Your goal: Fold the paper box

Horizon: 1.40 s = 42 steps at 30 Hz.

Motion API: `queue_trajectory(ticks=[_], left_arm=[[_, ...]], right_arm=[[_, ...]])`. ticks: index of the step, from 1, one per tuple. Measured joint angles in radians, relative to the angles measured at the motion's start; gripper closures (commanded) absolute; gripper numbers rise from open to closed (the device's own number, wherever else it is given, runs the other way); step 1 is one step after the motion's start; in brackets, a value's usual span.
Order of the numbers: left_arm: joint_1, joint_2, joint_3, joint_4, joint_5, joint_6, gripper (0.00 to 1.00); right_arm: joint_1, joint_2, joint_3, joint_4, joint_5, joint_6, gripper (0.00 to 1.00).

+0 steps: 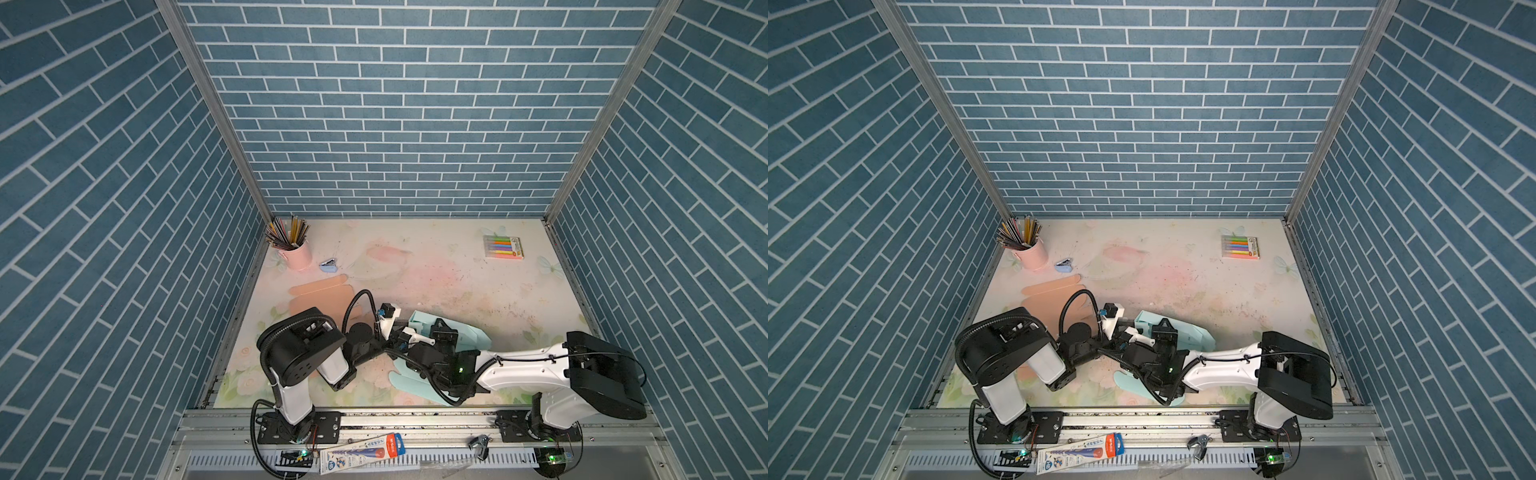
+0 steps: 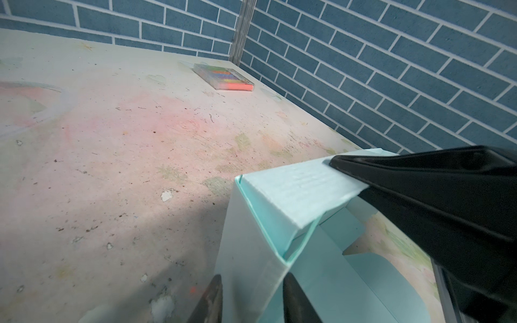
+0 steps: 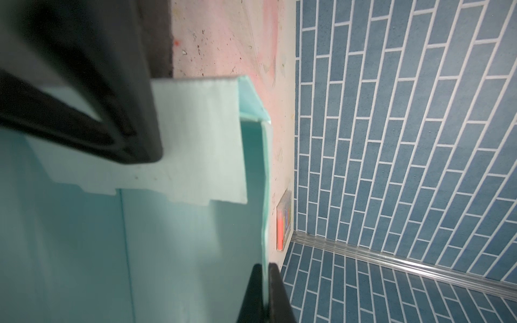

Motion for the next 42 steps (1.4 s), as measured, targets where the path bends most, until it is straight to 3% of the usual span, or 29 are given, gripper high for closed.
queue_trajectory(ticks=[13, 26, 32, 36, 42], left_arm=[[-0.023, 0.013, 0.004, 0.018, -0.071, 0.004, 0.78], [-0.039, 0.013, 0.004, 0.019, -0.154, 0.032, 0.87], [-0.048, 0.013, 0.004, 0.016, -0.179, 0.044, 0.87], [-0.055, 0.011, 0.004, 0.01, -0.197, 0.048, 0.87], [-0.065, 0.005, 0.011, -0.008, -0.221, 0.053, 0.87]], right_arm=[[0.003, 0.01, 0.0, -0.001, 0.007, 0.026, 0.99], [0.027, 0.009, 0.0, -0.03, -0.019, 0.052, 0.71], [0.033, -0.022, 0.0, -0.056, -0.036, 0.089, 0.63], [0.041, -0.086, 0.014, -0.097, -0.073, 0.164, 0.61], [0.081, -0.15, 0.145, -0.142, -0.206, 0.448, 0.51]])
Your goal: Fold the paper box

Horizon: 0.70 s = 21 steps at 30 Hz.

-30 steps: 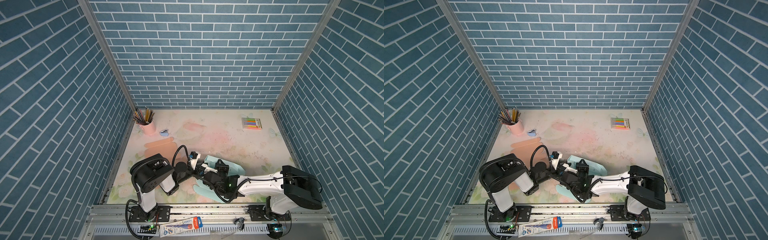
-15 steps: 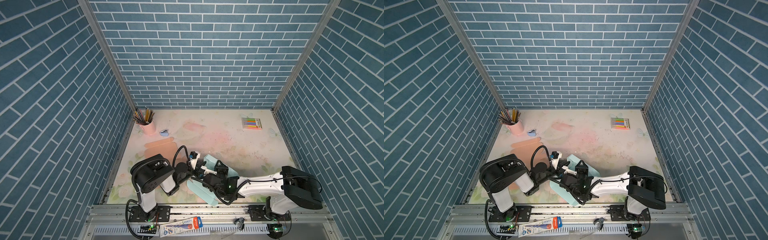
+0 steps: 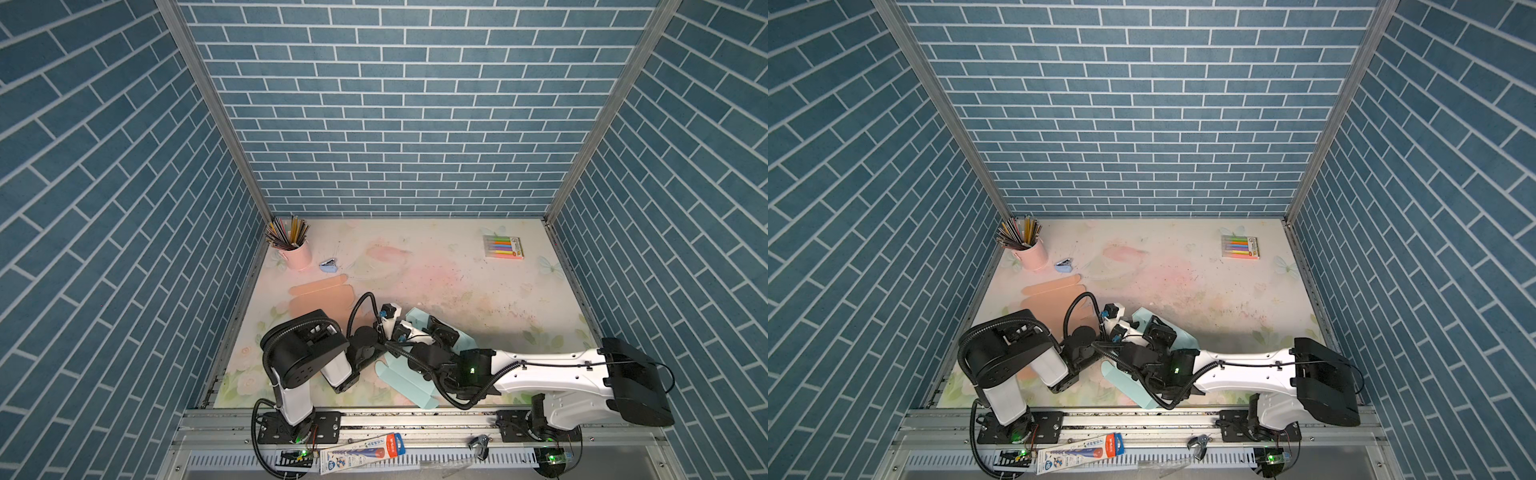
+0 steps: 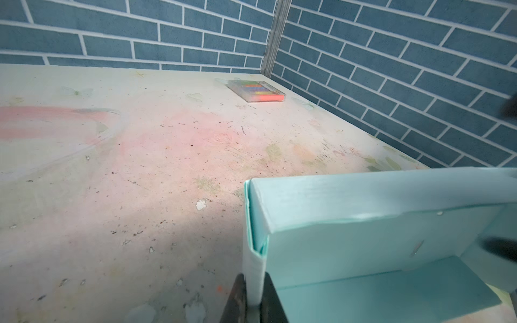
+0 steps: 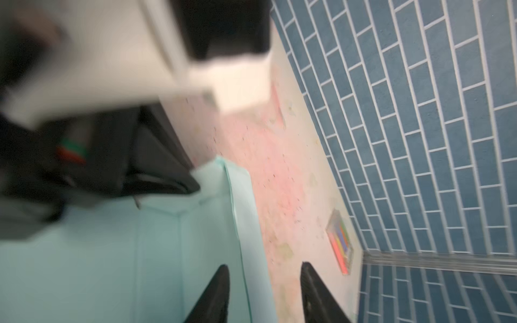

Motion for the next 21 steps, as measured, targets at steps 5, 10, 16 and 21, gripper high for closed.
queue_trajectory(ticks=[5, 10, 16, 21], left_arm=[[-0.005, -0.014, 0.005, -0.024, -0.008, 0.003, 0.87], [-0.016, -0.034, 0.005, -0.054, -0.03, 0.018, 0.88], [-0.045, -0.044, 0.025, -0.095, -0.06, 0.039, 0.88], [-0.058, -0.064, 0.027, -0.128, -0.081, 0.047, 0.88]], right_arm=[[0.045, -0.026, 0.028, -0.003, -0.073, 0.162, 0.51], [-0.021, -0.104, 0.038, -0.042, -0.143, 0.294, 0.59], [-0.36, -0.239, 0.052, -0.046, -0.446, 0.426, 0.59], [-0.562, -0.232, 0.033, -0.036, -0.682, 0.492, 0.59]])
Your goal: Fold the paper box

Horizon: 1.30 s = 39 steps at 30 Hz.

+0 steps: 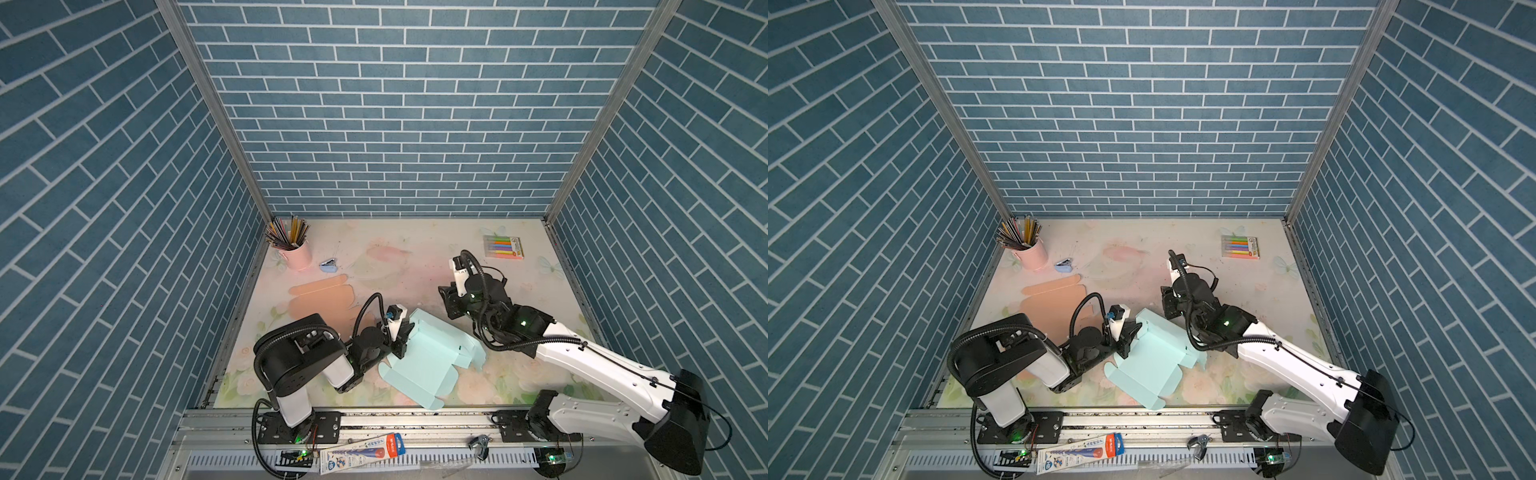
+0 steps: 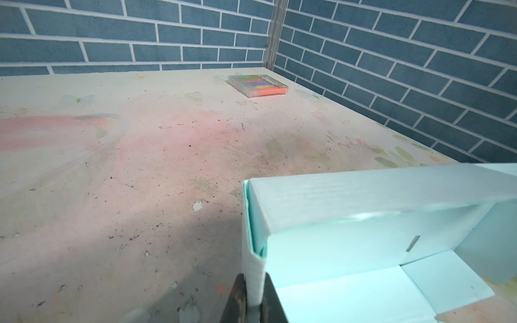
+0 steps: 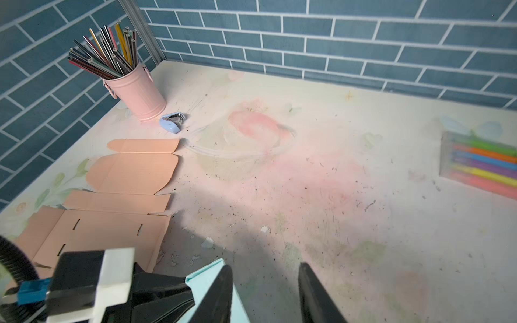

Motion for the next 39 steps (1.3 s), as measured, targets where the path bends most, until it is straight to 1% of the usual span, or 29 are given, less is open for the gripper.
queue_trajectory(ticks=[2, 5, 10, 14, 18, 24, 29, 31, 35, 39], left_arm=[[-0.008, -0.01, 0.004, -0.019, -0.01, 0.007, 0.88], [-0.023, -0.012, 0.014, -0.038, -0.024, 0.016, 0.88], [-0.035, -0.012, 0.027, -0.055, -0.04, 0.026, 0.88], [-0.046, -0.013, 0.038, -0.069, -0.056, 0.035, 0.88], [-0.049, -0.013, 0.04, -0.073, -0.066, 0.039, 0.88], [-0.055, -0.007, 0.04, -0.068, -0.076, 0.041, 0.87], [-0.057, 0.008, 0.04, -0.061, -0.068, 0.042, 0.8], [-0.057, 0.011, 0.042, -0.063, -0.064, 0.041, 0.8], [-0.057, 0.017, 0.053, -0.068, -0.059, 0.041, 0.8], [-0.057, 0.024, 0.065, -0.075, -0.058, 0.044, 0.86]], right_arm=[[-0.032, 0.047, -0.009, 0.0, -0.1, 0.018, 0.59], [-0.055, 0.113, -0.022, 0.004, -0.215, 0.04, 0.59], [-0.094, 0.163, -0.085, 0.048, -0.357, 0.096, 0.61], [-0.128, 0.198, -0.109, 0.092, -0.433, 0.13, 0.62], [-0.134, 0.211, -0.12, 0.139, -0.474, 0.152, 0.62], [-0.137, 0.209, -0.182, 0.245, -0.524, 0.206, 0.63], [-0.139, 0.188, -0.237, 0.309, -0.565, 0.242, 0.64], [-0.138, 0.183, -0.247, 0.321, -0.576, 0.252, 0.64], [-0.137, 0.177, -0.259, 0.333, -0.581, 0.262, 0.64], [-0.137, 0.173, -0.267, 0.343, -0.583, 0.266, 0.64]])
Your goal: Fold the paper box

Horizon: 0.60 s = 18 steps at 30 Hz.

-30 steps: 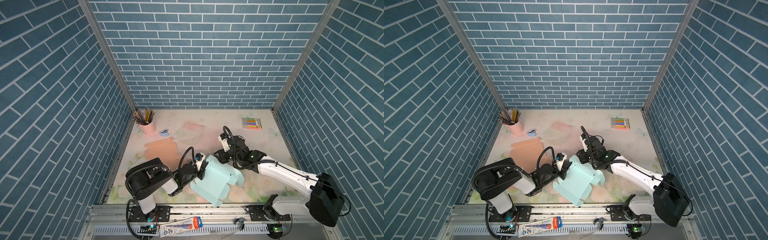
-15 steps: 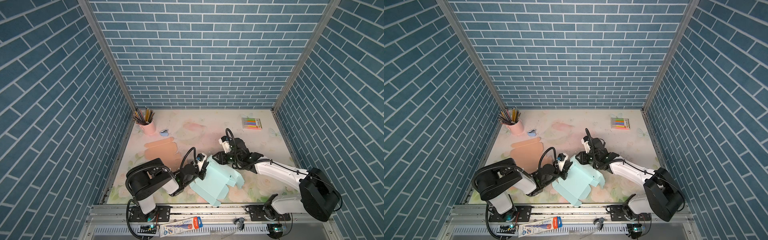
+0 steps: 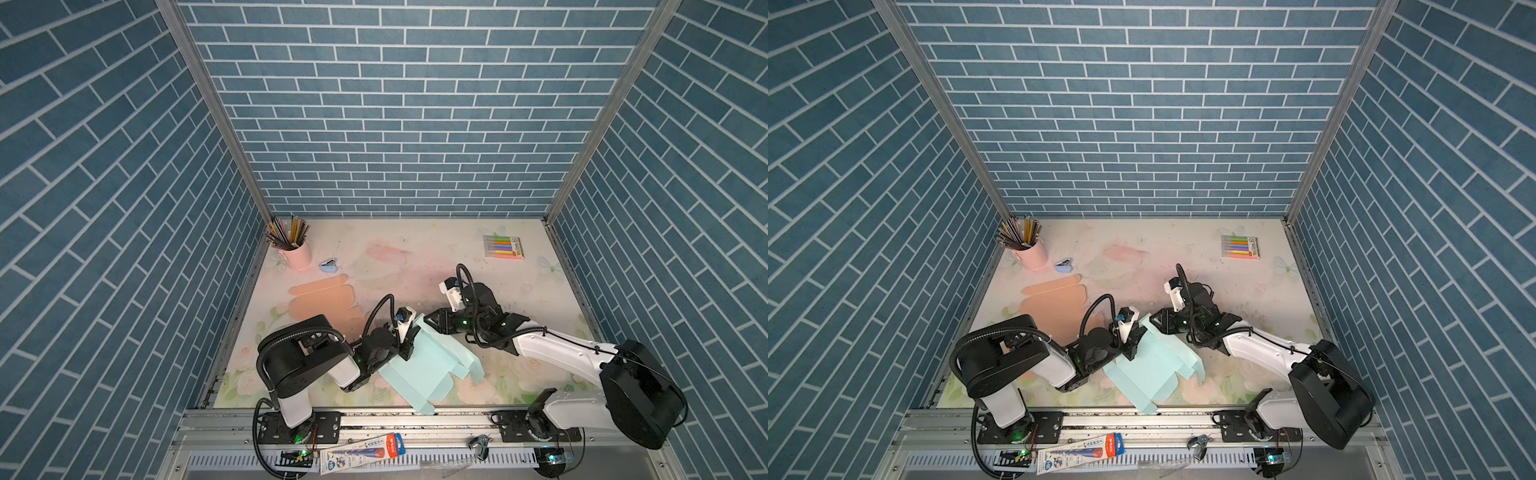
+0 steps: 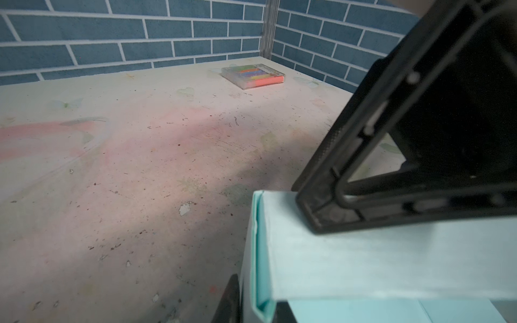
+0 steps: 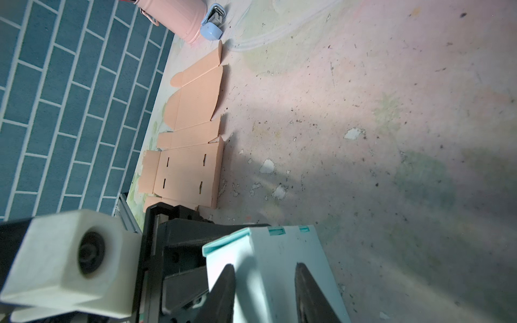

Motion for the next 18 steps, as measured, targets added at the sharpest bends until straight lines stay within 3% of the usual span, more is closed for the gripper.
queue_trajectory(ticks=[10, 18], left_arm=[[-0.003, 0.013, 0.014, -0.005, -0.002, 0.02, 0.93], [-0.011, 0.014, 0.014, -0.005, -0.002, 0.02, 0.92]], right_arm=[[0.0, -0.038, -0.075, 0.085, -0.032, 0.065, 0.66], [-0.003, -0.072, -0.145, 0.177, -0.05, 0.145, 0.66]])
